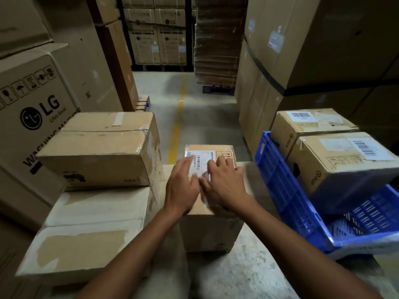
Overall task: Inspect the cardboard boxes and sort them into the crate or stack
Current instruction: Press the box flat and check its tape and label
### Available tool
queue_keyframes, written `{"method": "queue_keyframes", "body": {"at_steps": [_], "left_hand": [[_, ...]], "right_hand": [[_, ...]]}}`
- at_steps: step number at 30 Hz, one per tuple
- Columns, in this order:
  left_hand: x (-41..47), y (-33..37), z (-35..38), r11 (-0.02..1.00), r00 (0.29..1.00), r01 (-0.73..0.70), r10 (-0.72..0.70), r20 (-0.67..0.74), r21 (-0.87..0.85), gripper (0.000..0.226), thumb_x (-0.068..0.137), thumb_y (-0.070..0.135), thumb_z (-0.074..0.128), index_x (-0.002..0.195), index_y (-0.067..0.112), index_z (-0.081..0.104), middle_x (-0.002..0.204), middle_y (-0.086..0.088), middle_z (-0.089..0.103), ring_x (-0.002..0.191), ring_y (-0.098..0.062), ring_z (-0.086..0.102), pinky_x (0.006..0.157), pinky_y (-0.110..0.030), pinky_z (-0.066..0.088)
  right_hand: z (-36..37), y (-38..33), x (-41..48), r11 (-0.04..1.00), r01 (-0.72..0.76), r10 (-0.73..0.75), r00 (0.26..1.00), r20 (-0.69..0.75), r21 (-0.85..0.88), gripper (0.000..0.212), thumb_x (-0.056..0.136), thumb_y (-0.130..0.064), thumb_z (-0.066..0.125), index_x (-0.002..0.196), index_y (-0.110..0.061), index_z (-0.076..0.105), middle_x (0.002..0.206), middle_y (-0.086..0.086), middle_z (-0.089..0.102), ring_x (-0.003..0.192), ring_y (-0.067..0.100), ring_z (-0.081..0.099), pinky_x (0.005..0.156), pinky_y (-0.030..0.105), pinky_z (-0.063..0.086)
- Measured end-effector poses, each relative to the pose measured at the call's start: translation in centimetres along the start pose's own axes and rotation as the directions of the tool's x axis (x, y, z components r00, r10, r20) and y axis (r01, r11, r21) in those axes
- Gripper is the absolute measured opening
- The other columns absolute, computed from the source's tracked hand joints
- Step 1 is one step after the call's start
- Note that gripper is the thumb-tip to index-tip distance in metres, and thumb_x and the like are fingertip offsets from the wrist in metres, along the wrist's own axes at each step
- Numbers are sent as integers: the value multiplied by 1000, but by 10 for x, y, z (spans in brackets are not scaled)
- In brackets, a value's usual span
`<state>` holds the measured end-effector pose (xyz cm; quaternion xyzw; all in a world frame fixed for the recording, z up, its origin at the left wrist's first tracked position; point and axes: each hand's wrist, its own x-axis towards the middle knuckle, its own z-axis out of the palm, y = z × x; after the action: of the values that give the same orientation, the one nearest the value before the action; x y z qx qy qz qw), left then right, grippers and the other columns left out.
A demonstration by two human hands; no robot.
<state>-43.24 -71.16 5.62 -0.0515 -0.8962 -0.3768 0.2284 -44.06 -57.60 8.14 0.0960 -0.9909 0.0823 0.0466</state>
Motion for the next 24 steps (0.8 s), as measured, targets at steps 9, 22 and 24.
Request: {"method": "queue_keyframes", "body": {"at_steps": [9, 22, 24], "left_hand": [[-11, 18, 34, 344, 845, 438, -473, 250, -830, 40, 101, 2, 35, 138, 6, 52, 133, -9, 61, 122, -20, 60, 99, -28, 51], [-38, -19, 130, 695, 610, 718, -599, 519, -42, 57, 103, 42, 41, 153, 18, 31, 155, -13, 36, 139, -35, 37, 112, -41, 31], [-36, -4, 118, 668, 631, 733, -595, 498, -131, 58, 102, 37, 46, 154, 17, 32, 156, -9, 37, 139, -33, 38, 112, -40, 33]], "right_hand": [[-2, -13, -28, 961, -203, 192, 978, 79, 186, 59, 94, -63, 40, 142, -29, 39, 162, 11, 24, 150, 37, 15, 118, 64, 10], [-32, 152, -86, 541, -468, 573, 813, 102, 699, 46, 100, -40, 54, 142, -22, 56, 147, 6, 53, 130, 25, 51, 108, 42, 42], [-34, 160, -96, 473, -432, 566, 817, 111, 768, 51, 98, -43, 55, 144, -21, 53, 145, 5, 54, 126, 23, 54, 105, 45, 45]]}}
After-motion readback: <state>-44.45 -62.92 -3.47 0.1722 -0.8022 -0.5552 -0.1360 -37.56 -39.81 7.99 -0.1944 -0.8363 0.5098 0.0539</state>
